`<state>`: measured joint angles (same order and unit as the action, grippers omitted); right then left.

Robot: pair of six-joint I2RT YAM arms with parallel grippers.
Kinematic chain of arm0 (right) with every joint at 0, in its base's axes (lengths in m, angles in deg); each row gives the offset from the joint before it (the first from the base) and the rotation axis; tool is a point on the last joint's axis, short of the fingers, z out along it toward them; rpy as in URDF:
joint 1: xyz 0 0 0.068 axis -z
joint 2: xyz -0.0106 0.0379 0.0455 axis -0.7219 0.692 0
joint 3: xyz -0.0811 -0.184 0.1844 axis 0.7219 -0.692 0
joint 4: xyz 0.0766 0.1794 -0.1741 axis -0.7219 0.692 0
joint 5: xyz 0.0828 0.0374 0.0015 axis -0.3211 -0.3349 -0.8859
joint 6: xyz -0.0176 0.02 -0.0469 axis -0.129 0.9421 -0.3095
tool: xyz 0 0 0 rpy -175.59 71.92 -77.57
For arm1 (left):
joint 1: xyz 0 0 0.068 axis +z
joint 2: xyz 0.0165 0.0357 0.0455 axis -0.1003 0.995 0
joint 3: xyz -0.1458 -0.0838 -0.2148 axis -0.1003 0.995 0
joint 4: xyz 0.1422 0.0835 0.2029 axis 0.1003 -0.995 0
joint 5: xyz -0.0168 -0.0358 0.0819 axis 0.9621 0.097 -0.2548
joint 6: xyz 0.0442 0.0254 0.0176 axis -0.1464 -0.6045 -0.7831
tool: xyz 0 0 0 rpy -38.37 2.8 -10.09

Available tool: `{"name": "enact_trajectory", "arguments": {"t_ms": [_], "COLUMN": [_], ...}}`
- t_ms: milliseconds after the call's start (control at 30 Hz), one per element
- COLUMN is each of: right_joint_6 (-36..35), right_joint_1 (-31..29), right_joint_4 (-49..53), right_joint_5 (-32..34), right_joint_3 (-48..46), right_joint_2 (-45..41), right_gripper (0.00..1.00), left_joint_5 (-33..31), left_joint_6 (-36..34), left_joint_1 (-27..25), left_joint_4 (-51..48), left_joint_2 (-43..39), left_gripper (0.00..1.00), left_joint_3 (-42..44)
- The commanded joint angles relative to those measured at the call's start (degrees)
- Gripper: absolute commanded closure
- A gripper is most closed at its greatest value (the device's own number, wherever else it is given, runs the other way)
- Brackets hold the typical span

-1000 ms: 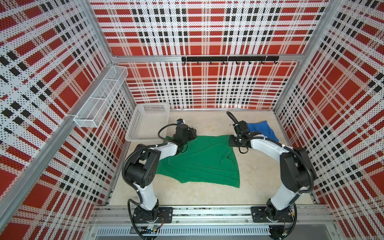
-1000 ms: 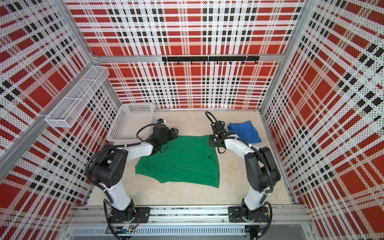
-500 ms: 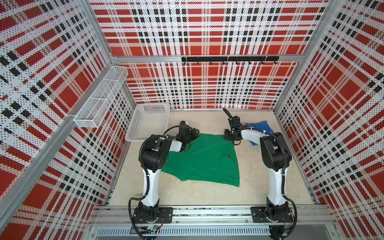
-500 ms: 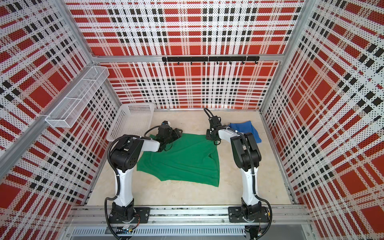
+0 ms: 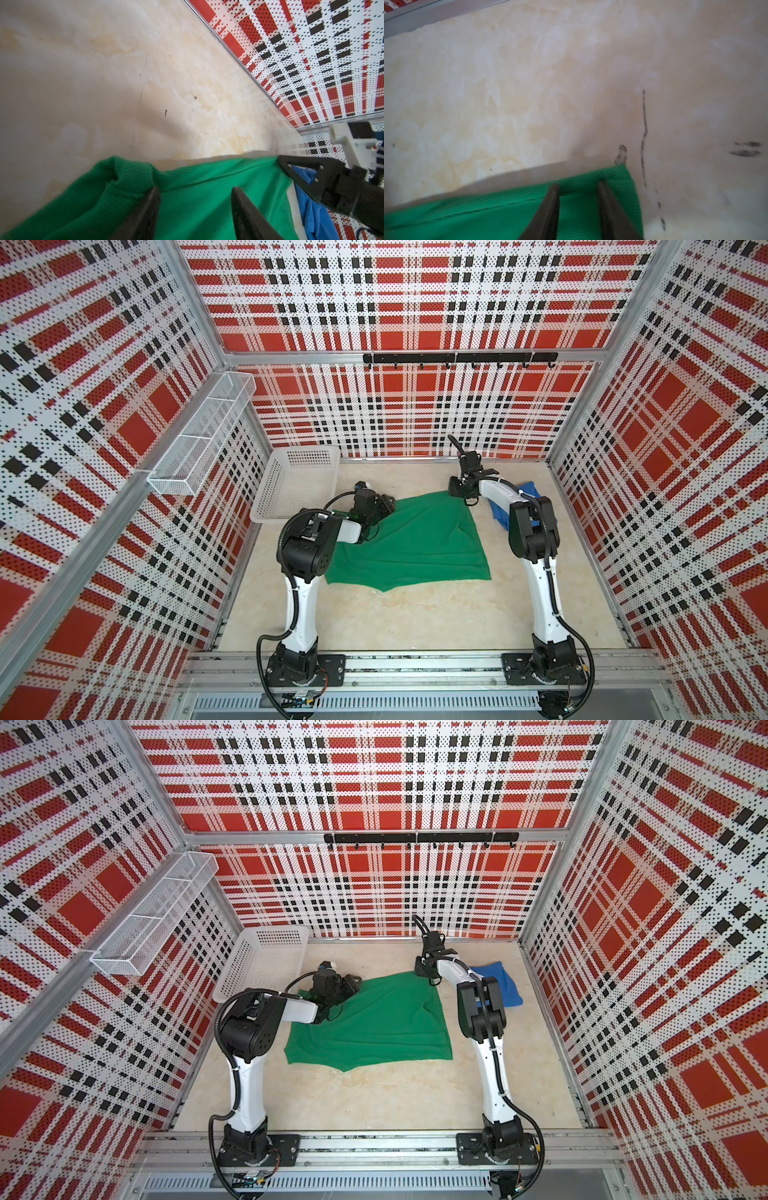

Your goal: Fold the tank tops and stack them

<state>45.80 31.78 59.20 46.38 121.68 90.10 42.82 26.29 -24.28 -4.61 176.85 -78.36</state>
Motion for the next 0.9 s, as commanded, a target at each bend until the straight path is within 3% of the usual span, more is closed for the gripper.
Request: {"name": "enact_trajectory", "arguments": {"t_ms": [0,67,200,367,467,667,867], "right_joint_6": [-4.37,-4.32,-3.08,-0.21,2.11,3.68,2.31], "right_joint_1": [0.32,-0.15,-3.64,-10.17,-10.94,-5.78,1.91], "right_joint_4": [-0.1,-0.53,-1.19,-3.19,-2.82,-3.37,-3.94], "right_joint_5": [0.42,-1.67,-4.37,-4.71,-3.93,3.17,5.29], "right_joint_3": [-8.76,-16.27,-26.97,-30.07,-29.81,-37.28,-43.64], "right_joint_2": [-15.51,-21.53,-27.5,-24.89,-21.35,-24.57,-30.16], "right_gripper": [0.58,0.6,0.75,0.79,0.78,0.72,0.68], "left_joint_5": [-0.81,-0.83,-0.84,-1.21,-1.52,-1.53,-0.8], "left_joint_6": [-0.19,-0.36,-0.71,-1.02,-1.24,-1.83,-2.36], "left_joint_1": [0.68,0.68,0.77,1.29,1.94,3.78,5.74], "left_joint_4": [-2.91,-2.9,-2.71,-2.55,-2.48,-2.55,-2.44], "left_joint_2": [1.97,1.99,1.8,1.02,0.57,0.73,0.76], "left_gripper": [0.4,0.4,0.39,0.39,0.39,0.39,0.39], "left_joint_3": [-0.24,-0.16,0.7,2.41,3.6,4.63,5.23]}}
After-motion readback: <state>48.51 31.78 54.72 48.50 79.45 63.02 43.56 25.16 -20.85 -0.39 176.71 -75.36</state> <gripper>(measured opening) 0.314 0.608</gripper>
